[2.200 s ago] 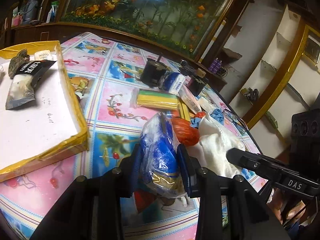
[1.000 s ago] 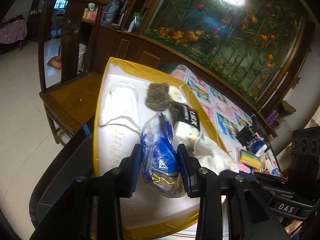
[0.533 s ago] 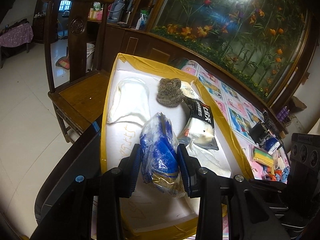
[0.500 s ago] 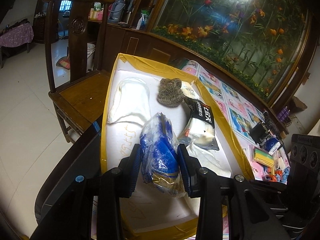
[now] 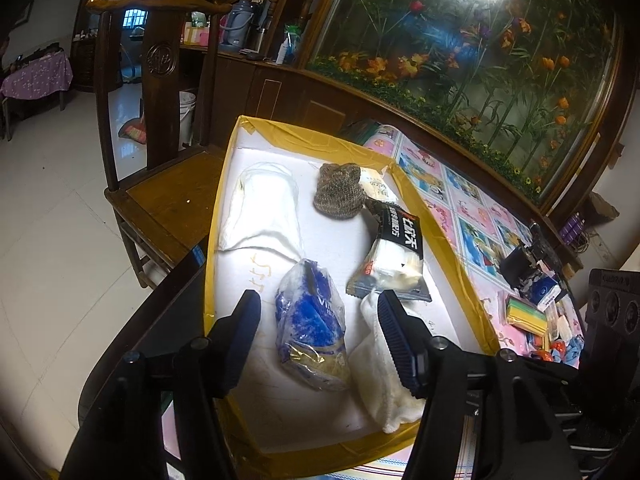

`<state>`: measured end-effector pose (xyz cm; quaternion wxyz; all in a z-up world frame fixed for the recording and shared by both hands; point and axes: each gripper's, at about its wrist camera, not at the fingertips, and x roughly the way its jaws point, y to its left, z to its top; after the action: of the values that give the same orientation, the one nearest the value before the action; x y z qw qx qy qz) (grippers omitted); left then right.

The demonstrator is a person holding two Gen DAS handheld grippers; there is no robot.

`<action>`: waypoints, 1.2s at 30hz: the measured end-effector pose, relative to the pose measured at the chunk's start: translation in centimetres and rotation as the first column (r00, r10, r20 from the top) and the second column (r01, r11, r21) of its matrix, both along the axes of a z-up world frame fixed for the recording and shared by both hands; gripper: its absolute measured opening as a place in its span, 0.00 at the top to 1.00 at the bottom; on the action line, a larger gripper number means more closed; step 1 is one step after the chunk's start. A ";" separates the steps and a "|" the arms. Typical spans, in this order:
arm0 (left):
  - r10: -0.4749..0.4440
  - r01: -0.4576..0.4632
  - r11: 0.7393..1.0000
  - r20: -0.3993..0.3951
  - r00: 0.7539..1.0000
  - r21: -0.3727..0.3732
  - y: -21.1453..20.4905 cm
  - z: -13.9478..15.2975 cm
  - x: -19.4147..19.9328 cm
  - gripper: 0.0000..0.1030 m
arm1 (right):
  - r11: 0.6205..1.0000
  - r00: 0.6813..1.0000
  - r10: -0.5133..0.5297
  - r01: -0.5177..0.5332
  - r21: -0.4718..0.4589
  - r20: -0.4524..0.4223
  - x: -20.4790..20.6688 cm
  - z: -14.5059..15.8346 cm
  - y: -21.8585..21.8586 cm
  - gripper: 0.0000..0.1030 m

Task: Organize soft objects
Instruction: 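Open both tools to release the blue bag and towel into the tray, then reach the left tool to the red plastic bag while the right tool reaches the blue knitted sock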

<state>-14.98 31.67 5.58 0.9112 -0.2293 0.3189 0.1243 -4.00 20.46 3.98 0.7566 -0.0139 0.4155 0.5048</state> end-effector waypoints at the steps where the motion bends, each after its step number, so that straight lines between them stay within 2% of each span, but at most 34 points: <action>1: -0.003 0.003 1.000 0.007 1.000 0.003 -0.2 0.3 -0.2 0.42 | 1.000 1.000 -0.007 0.007 0.009 0.002 0.0 0.3 -0.4 0.70; 7: -0.038 0.037 0.999 0.038 0.999 0.029 -2.0 1.8 -0.5 0.41 | 0.994 0.997 -0.080 0.080 0.071 -0.009 1.1 1.4 -4.6 0.70; 12: -0.087 0.085 0.995 0.049 0.995 0.043 -4.4 2.6 -0.1 0.40 | 0.980 0.986 -0.163 0.165 0.109 -0.026 2.1 1.9 -10.0 0.70; 19: -0.205 0.202 0.978 0.044 0.978 0.055 -9.5 3.2 1.1 0.34 | 0.931 0.946 -0.319 0.323 0.168 -0.050 3.7 2.5 -19.3 0.67; 23: -0.311 0.310 0.950 0.031 0.950 0.047 -13.4 3.2 2.3 0.31 | 0.879 0.895 -0.445 0.445 0.174 -0.041 4.5 2.6 -25.7 0.66; 26: -0.402 0.402 0.916 0.016 0.915 0.017 -16.7 2.9 3.6 0.29 | 0.821 0.840 -0.537 0.540 0.185 -0.070 5.1 2.3 -31.1 0.64; 29: -0.474 0.474 0.879 0.012 0.880 -0.052 -19.6 2.2 5.3 0.18 | 0.754 0.771 -0.632 0.635 0.168 -0.081 5.5 1.9 -35.6 0.63; 32: -0.538 0.535 0.839 -0.011 0.843 -0.101 -22.7 1.3 7.4 0.17 | 0.703 0.717 -0.694 0.695 0.150 -0.066 5.5 1.7 -38.4 0.61; 34: -0.563 0.556 0.824 -0.039 0.826 -0.114 -24.6 0.6 8.8 0.16 | 0.667 0.676 -0.736 0.734 0.128 -0.033 5.4 1.8 -39.6 0.57; 36: -0.576 0.566 0.815 -0.069 0.815 -0.123 -26.1 -0.2 9.8 0.16 | 0.651 0.659 -0.751 0.749 0.125 -0.038 5.3 1.7 -40.5 0.55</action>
<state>-5.15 5.57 5.34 0.8766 -0.1600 0.4251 -0.1587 1.34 -20.04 5.64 0.9001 0.2039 0.3439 0.1731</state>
